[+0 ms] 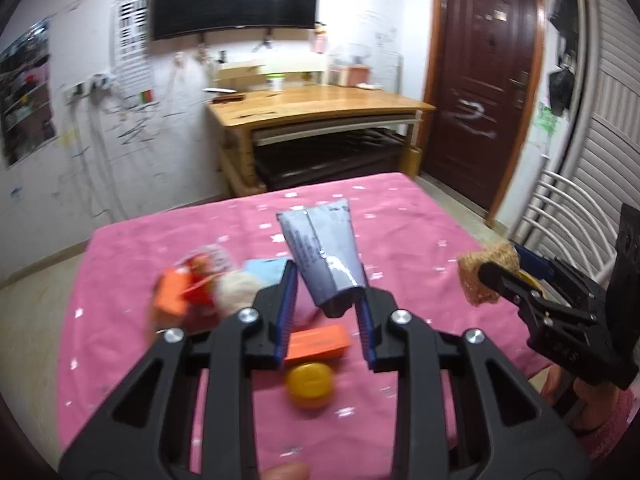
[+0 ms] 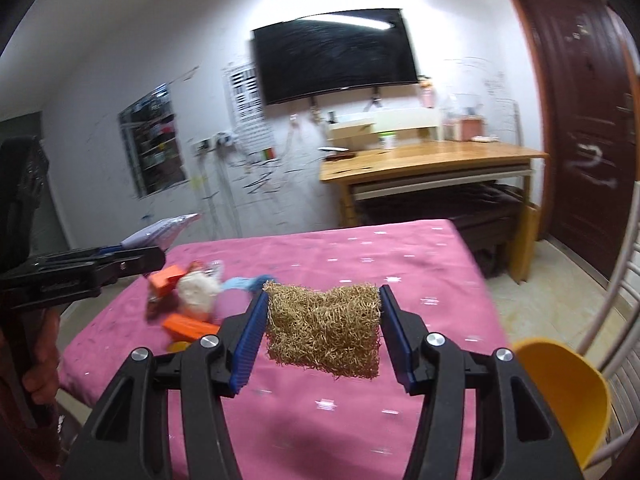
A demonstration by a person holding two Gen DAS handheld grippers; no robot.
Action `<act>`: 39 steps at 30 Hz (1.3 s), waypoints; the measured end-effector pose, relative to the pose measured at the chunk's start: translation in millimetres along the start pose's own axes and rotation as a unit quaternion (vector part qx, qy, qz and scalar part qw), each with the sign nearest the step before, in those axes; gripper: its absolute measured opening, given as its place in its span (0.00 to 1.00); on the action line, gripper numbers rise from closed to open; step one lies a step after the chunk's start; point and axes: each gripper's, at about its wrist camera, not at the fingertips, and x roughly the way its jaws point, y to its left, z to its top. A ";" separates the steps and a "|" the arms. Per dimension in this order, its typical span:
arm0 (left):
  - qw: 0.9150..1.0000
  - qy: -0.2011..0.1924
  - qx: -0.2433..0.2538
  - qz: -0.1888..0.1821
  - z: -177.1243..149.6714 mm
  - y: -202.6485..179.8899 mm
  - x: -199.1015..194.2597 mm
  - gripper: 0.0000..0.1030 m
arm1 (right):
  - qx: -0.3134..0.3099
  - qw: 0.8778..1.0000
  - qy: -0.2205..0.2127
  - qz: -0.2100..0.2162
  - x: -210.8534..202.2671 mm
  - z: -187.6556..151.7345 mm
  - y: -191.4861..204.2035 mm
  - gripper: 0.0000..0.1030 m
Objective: Collect trash
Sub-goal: 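Carry packet and scouring pad to the yellow bin and release both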
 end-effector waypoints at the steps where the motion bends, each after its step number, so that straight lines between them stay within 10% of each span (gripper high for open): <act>1: 1.000 0.000 0.006 -0.007 2.5 -8.6 2.5 0.25 | 0.003 1.000 -0.003 -0.009 -3.8 0.1 -8.0 0.48; 19: 0.987 0.026 0.121 -0.100 27.3 -168.3 57.1 0.25 | 0.105 0.985 0.007 -0.140 -32.8 -30.3 -153.7 0.49; 26: 0.981 0.048 0.139 -0.130 35.1 -214.6 80.7 0.25 | 0.151 0.978 0.017 -0.144 -33.4 -41.5 -186.2 0.72; 34: 0.971 0.075 0.159 -0.160 34.0 -255.8 102.8 0.26 | 0.223 0.954 -0.014 -0.197 -60.5 -50.6 -231.7 0.75; 39: 0.968 0.091 0.165 -0.165 33.8 -282.8 120.7 0.66 | 0.247 0.946 -0.036 -0.208 -79.2 -53.6 -249.0 0.75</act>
